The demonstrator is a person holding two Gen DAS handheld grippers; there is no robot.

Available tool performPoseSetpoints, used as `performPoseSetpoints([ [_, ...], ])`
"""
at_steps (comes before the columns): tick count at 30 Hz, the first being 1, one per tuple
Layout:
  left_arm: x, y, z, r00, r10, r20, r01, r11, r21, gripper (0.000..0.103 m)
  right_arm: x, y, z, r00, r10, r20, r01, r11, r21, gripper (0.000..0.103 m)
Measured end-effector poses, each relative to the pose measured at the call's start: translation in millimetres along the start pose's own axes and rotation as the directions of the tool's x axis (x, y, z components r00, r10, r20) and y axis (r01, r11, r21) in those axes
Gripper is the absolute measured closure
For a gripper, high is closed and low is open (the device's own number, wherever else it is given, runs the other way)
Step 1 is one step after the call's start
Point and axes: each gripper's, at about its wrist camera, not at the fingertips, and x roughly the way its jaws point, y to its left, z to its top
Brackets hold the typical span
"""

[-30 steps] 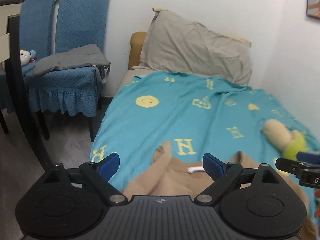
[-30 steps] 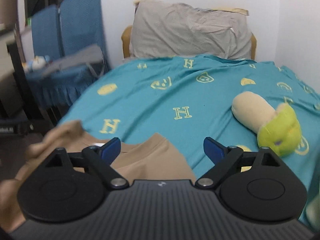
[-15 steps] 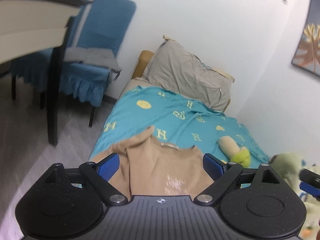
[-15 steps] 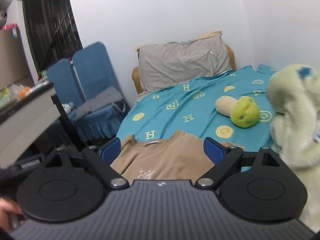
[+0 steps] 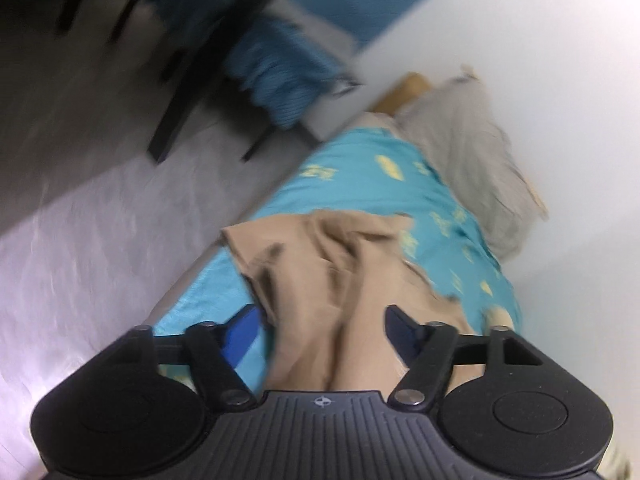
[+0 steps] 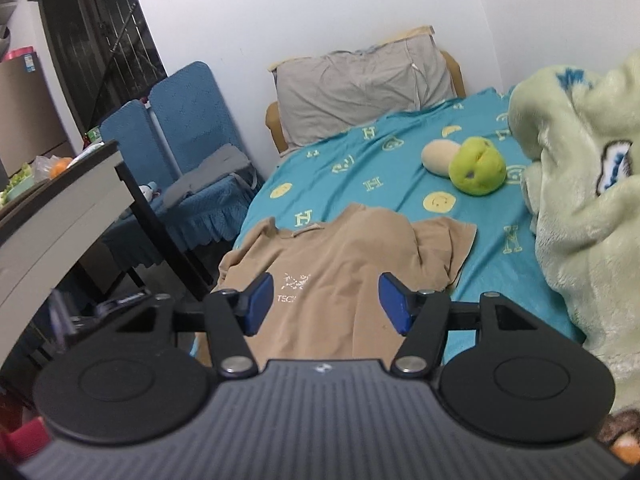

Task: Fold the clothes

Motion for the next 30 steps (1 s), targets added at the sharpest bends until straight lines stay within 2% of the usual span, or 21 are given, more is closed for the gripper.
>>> performPoseSetpoints([
  [5,48,33,22,0.998,0.031,0.053,-0.024,0.991,-0.134,0.044,26,-2,-2,1.0,0.01,-0.011,-0.01,0.999,-0.034,0.041],
  [7,64,45,29,0.998,0.041,0.045,-0.032,0.983,-0.182,0.047,38,-3,-2,0.999,0.011,-0.031,-0.012,0.999,-0.033,0.041],
  [10,82,55,41,0.998,0.041,0.038,-0.033,0.981,-0.192,0.054,53,-2,-2,0.998,0.016,-0.058,-0.018,0.999,-0.027,0.041],
  [11,84,53,44,0.998,0.037,0.04,-0.03,0.985,-0.17,0.058,55,-1,-3,0.998,0.015,-0.063,-0.017,0.999,-0.032,0.041],
  [12,85,48,47,0.999,0.035,0.039,-0.029,0.991,-0.129,0.072,56,0,-3,0.998,0.014,-0.064,-0.017,0.999,-0.036,0.041],
  [13,86,43,50,0.999,0.032,0.038,-0.028,0.996,-0.089,0.091,57,1,-4,0.998,0.014,-0.065,-0.017,0.999,-0.04,0.041],
  [14,87,38,53,0.999,0.029,0.037,-0.028,0.998,-0.048,0.095,57,2,-4,0.998,0.014,-0.065,-0.016,0.999,-0.043,0.041],
  [17,88,21,63,0.999,0.02,0.037,-0.023,0.996,0.083,0.098,55,3,-6,0.998,0.007,-0.061,-0.01,0.999,-0.047,0.041],
  [21,75,-15,89,0.995,0.022,0.099,-0.046,0.969,0.244,0.099,53,3,-4,0.999,-0.005,-0.047,0.003,0.999,-0.046,0.041],
  [23,73,-33,106,0.986,0.072,0.148,-0.113,0.95,0.29,0.099,53,2,-3,0.999,-0.02,-0.037,0.018,0.999,-0.049,0.041],
  [26,79,-49,123,0.957,0.193,0.217,-0.26,0.902,0.345,0.099,56,-2,-2,0.999,-0.039,-0.034,0.037,0.998,-0.042,0.041],
  [29,92,-56,124,0.926,0.294,0.235,-0.368,0.843,0.393,0.098,60,-7,-1,0.997,-0.063,-0.036,0.062,0.998,-0.031,0.041],
  [30,93,-56,124,0.923,0.304,0.238,-0.378,0.835,0.401,0.098,61,-8,-1,0.997,-0.068,-0.036,0.067,0.997,-0.028,0.041],
])
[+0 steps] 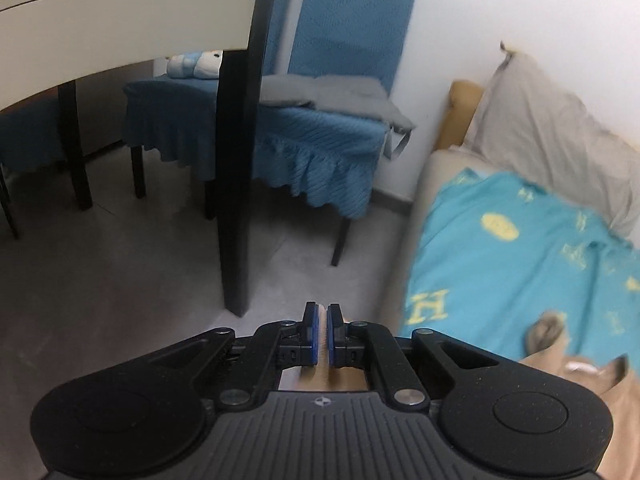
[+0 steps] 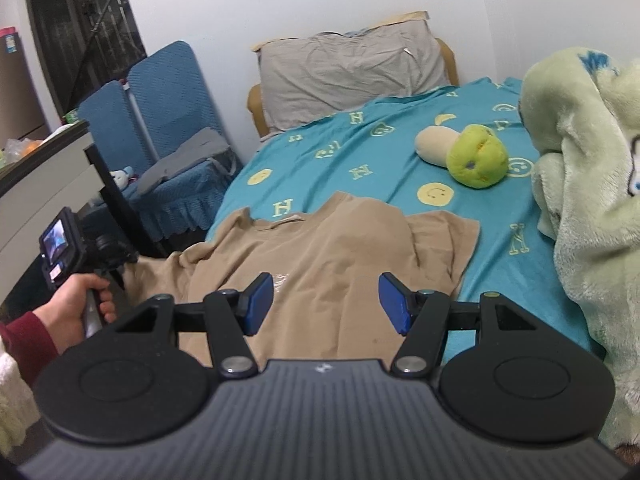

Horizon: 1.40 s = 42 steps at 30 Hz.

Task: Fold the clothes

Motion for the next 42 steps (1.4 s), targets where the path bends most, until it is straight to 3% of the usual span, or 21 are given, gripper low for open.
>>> performPoseSetpoints([
  [6,-39,1,-17,0.994,-0.108,-0.02,0.108,0.993,0.038,0.086,2,0,0,1.0,-0.006,0.008,0.006,1.0,-0.023,0.041],
  [10,-105,-3,-39,0.979,-0.203,-0.034,0.204,0.978,0.034,0.054,-9,3,1,0.999,-0.007,0.042,0.01,0.998,-0.063,0.041],
  [13,-163,-2,-70,0.957,-0.278,-0.078,0.279,0.96,0.005,0.042,-23,0,4,0.997,-0.019,0.073,0.024,0.998,-0.064,0.041],
  [17,-221,7,-125,0.92,-0.324,-0.219,0.316,0.946,-0.073,0.041,-42,-9,6,0.996,-0.011,0.086,0.014,0.999,-0.045,0.04],
  [22,-261,38,-191,0.868,-0.326,-0.375,0.265,0.942,-0.206,0.047,-64,-16,1,0.997,-0.004,0.083,0.007,1.0,-0.029,0.04],
  [26,-278,57,-225,0.846,-0.297,-0.442,0.21,0.949,-0.235,0.05,-75,-19,-3,0.997,0.023,0.068,-0.023,1.0,-0.007,0.04],
  [29,-284,68,-241,0.826,-0.29,-0.484,0.193,0.951,-0.241,0.055,-76,-19,-3,0.997,0.026,0.067,-0.027,1.0,0.004,0.04],
  [35,-281,61,-262,0.758,-0.306,-0.576,0.208,0.951,-0.23,0.056,-69,-21,-5,0.999,0.033,0.037,-0.034,0.999,0.018,0.04],
  [42,-282,49,-268,0.722,-0.28,-0.633,0.217,0.96,-0.178,0.057,-66,-25,-6,0.999,0.041,0.028,-0.042,0.998,0.039,0.04],
])
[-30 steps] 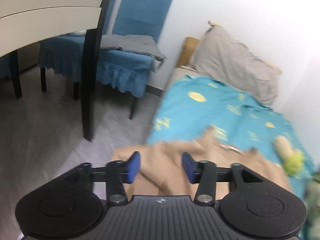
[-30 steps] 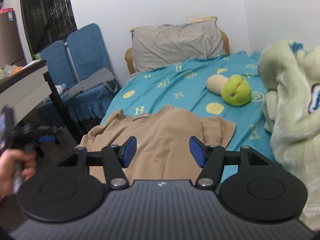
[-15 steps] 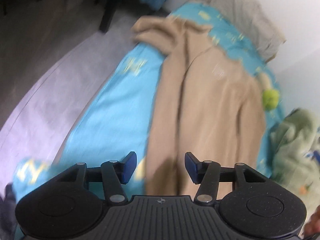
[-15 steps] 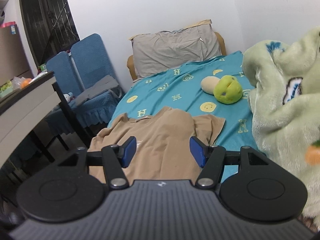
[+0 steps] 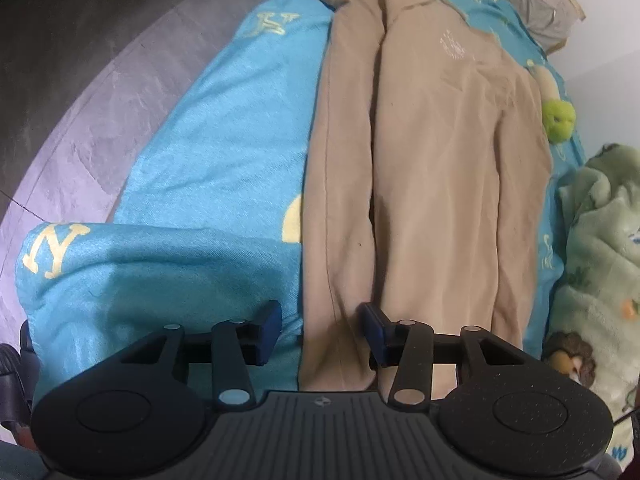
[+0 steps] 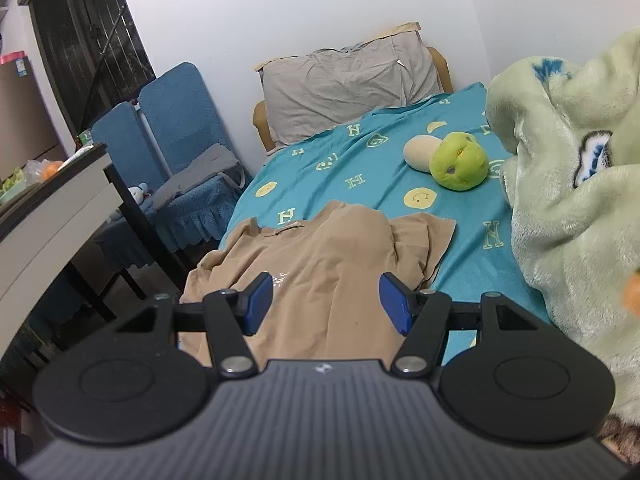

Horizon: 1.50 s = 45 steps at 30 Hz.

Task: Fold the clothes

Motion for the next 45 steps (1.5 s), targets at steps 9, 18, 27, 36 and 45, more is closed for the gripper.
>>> performPoseSetpoints([
  [9,-15,-15,-3,1.0,-0.006,-0.011,0.007,0.995,0.098,0.097,-2,-2,1,1.0,-0.007,0.009,0.007,1.0,0.006,0.04],
  [18,-76,-10,38,0.994,0.106,0.037,-0.112,0.976,0.189,0.099,-5,-10,5,0.999,-0.037,0.027,0.036,0.999,0.031,0.04],
  [27,-49,29,67,0.925,0.363,0.111,-0.38,0.889,0.257,0.099,-20,-43,26,0.994,-0.087,0.06,0.084,0.995,0.048,0.04],
  [36,-88,-12,54,0.929,0.213,0.302,-0.294,0.922,0.253,0.045,-12,-91,42,0.998,-0.053,0.019,0.047,0.975,0.219,0.04],
  [45,-53,-93,62,0.824,-0.033,0.566,-0.178,0.933,0.312,0.016,75,-105,46,0.992,0.007,-0.129,0.034,0.95,0.312,0.041],
])
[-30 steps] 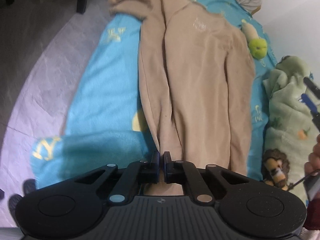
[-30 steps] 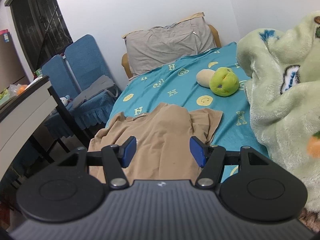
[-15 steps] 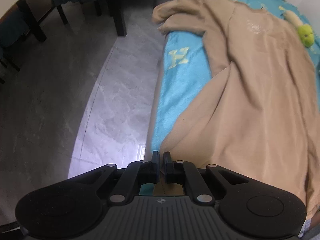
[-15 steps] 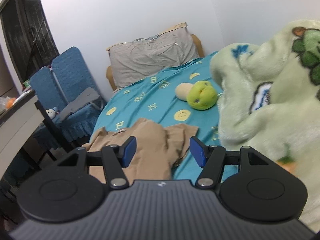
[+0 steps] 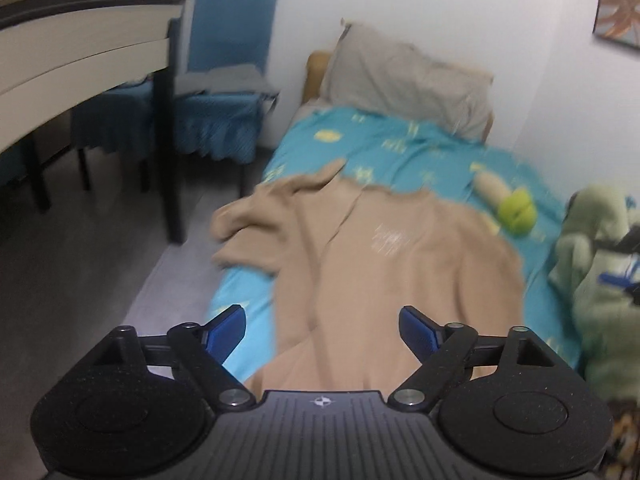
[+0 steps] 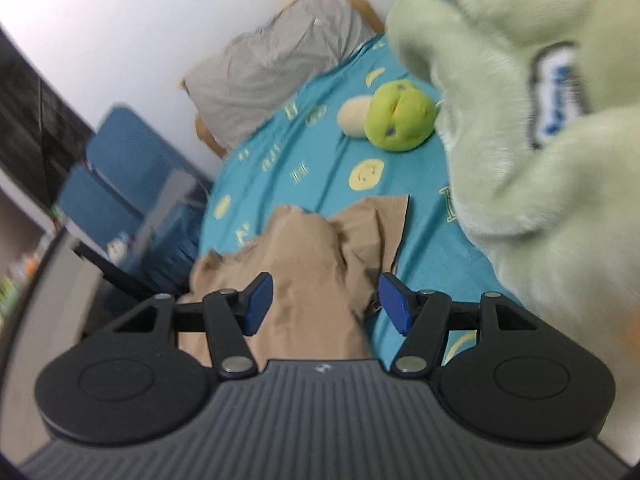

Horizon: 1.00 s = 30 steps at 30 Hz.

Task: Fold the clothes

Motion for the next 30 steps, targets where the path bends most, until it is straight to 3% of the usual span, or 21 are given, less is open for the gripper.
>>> performPoseSetpoints([
  [2,23,-13,-5,0.999,-0.043,0.024,0.044,0.999,-0.024,0.016,26,-5,2,0.999,-0.024,-0.024,0.024,1.0,0.002,0.041],
  [4,51,-18,-13,0.997,-0.076,-0.001,0.076,0.997,-0.032,0.016,54,-9,3,0.998,-0.046,-0.035,0.046,0.999,-0.002,0.055],
  [5,62,-18,-18,0.997,-0.081,-0.012,0.081,0.996,-0.021,0.016,68,-10,4,0.998,-0.059,-0.037,0.059,0.998,-0.011,0.057],
  [10,94,5,-37,0.999,-0.039,-0.036,0.04,0.999,0.026,0.016,131,-17,9,0.988,-0.151,0.03,0.151,0.988,-0.018,0.057],
  [14,113,23,-44,0.997,-0.043,-0.063,0.043,0.999,0.004,0.016,167,-23,7,0.983,-0.181,0.013,0.182,0.981,-0.065,0.06],
  [16,114,25,-46,0.996,-0.065,-0.065,0.065,0.998,0.005,0.017,180,-23,6,0.98,-0.198,-0.003,0.196,0.974,-0.114,0.093],
  [18,113,23,-47,0.996,-0.073,-0.05,0.074,0.997,0.022,0.017,177,-20,9,0.98,-0.196,0.024,0.198,0.969,-0.147,0.1],
  [20,111,21,-47,0.996,-0.08,-0.038,0.081,0.996,0.03,0.017,162,-13,16,0.973,-0.201,0.109,0.217,0.962,-0.166,0.1],
  [24,109,20,-47,0.996,-0.086,-0.03,0.087,0.996,0.025,0.017,125,-2,42,0.939,-0.236,0.252,0.278,0.949,-0.149,0.1],
  [30,108,19,-48,0.996,-0.081,-0.025,0.081,0.996,0.025,0.017,133,-15,37,0.983,-0.163,0.087,0.171,0.981,-0.089,0.097],
])
